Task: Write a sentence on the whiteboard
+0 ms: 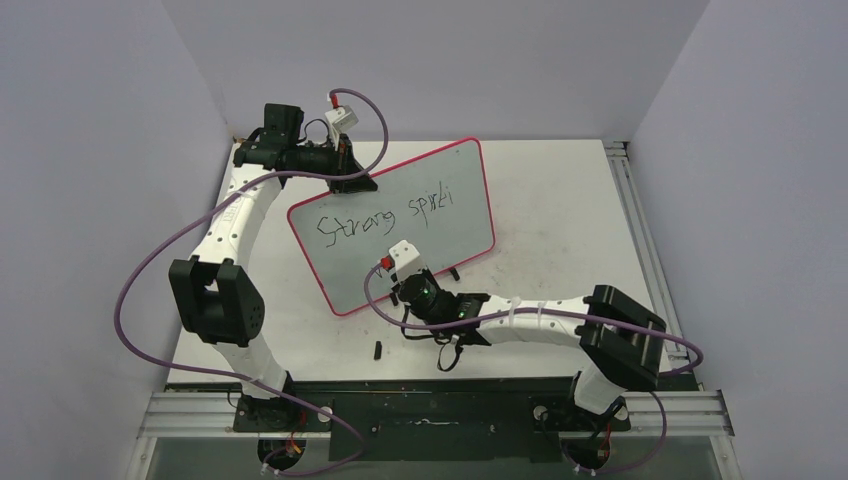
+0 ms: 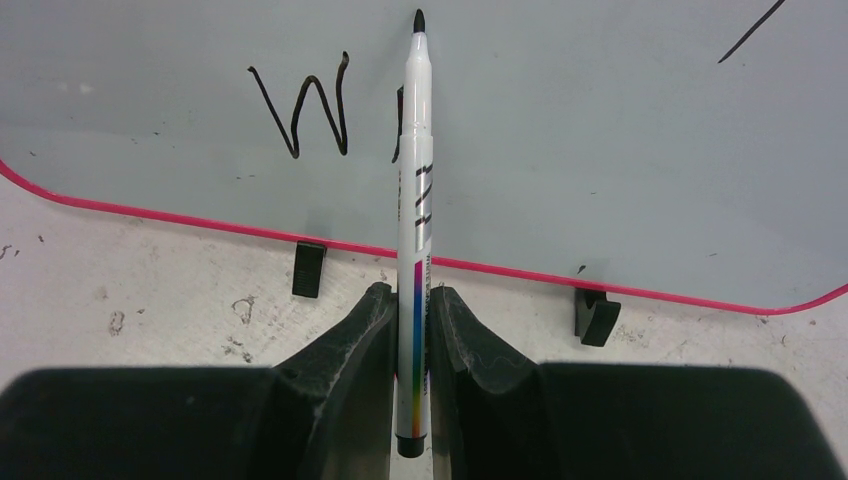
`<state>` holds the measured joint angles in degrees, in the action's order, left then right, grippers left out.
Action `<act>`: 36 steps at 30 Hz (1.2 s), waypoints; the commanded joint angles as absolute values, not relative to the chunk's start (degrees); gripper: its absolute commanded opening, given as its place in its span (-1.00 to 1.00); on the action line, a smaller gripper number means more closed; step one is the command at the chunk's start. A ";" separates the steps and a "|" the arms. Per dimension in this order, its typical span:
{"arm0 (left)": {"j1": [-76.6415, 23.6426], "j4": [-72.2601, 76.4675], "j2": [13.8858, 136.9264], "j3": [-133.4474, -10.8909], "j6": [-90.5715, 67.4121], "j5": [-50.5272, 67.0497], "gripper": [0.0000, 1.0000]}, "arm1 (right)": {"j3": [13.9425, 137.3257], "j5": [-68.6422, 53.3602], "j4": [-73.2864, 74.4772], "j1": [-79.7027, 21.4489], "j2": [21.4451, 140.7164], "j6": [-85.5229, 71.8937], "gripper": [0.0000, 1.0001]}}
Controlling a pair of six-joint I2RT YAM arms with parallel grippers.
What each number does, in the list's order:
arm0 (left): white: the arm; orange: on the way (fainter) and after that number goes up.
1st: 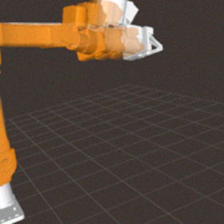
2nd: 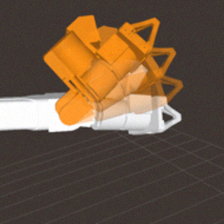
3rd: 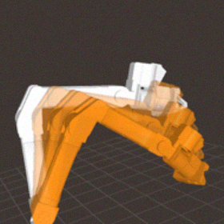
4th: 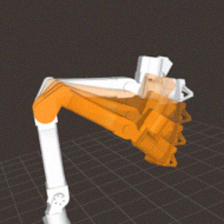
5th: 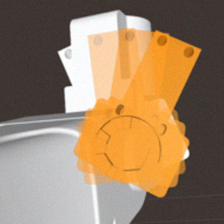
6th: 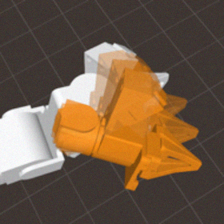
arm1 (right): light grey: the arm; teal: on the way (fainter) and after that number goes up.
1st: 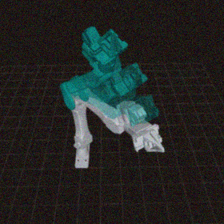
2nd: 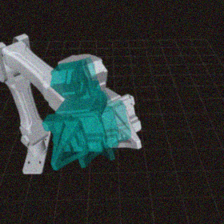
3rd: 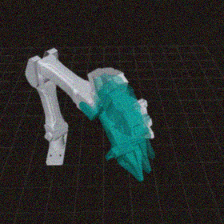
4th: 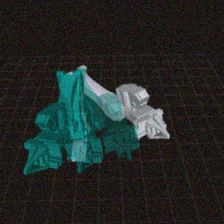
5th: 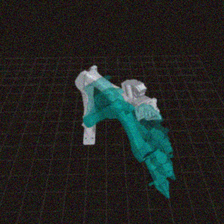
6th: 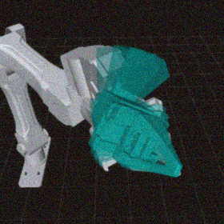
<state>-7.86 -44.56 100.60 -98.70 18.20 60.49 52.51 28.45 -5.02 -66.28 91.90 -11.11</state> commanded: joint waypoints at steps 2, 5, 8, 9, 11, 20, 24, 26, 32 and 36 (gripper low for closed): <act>-9.93 -51.41 101.41 -95.98 19.60 59.98 -1.00 | 54.04 28.06 -5.63 -65.28 92.92 -11.75 -0.89; -9.88 -51.42 101.40 -95.98 19.60 59.98 -1.00 | 54.29 27.18 -5.78 -64.79 93.45 -11.78 -0.89; -9.88 -51.42 101.42 -95.98 19.60 60.05 -1.00 | 54.51 27.01 -5.84 -64.67 93.75 -11.61 -0.89; -9.92 -51.42 101.43 -95.98 19.60 60.03 -1.00 | 54.60 26.99 -5.91 -64.68 93.76 -11.49 -0.89; -9.91 -51.41 101.47 -95.98 19.60 60.03 -1.00 | 54.31 27.24 -6.25 -64.73 93.08 -11.40 -0.89; -9.70 -51.42 101.34 -95.98 19.60 60.12 -1.00 | 49.41 29.62 -6.63 -66.62 86.26 -12.14 -0.89; -9.76 -51.34 101.17 -95.98 19.60 60.20 -1.00 | 47.56 29.23 -5.86 -66.50 86.18 -13.73 -0.89; -9.76 -51.33 101.16 -95.98 19.60 60.25 -1.00 | 47.20 28.55 -5.88 -66.51 86.80 -13.92 -0.89; -9.84 -51.33 100.99 -95.98 19.60 60.29 -1.00 | 48.35 27.62 -6.35 -66.47 89.36 -13.24 -0.89; -9.80 -51.33 100.99 -95.98 19.61 60.29 -1.00 | 49.26 27.03 -6.68 -66.13 90.92 -12.79 -0.89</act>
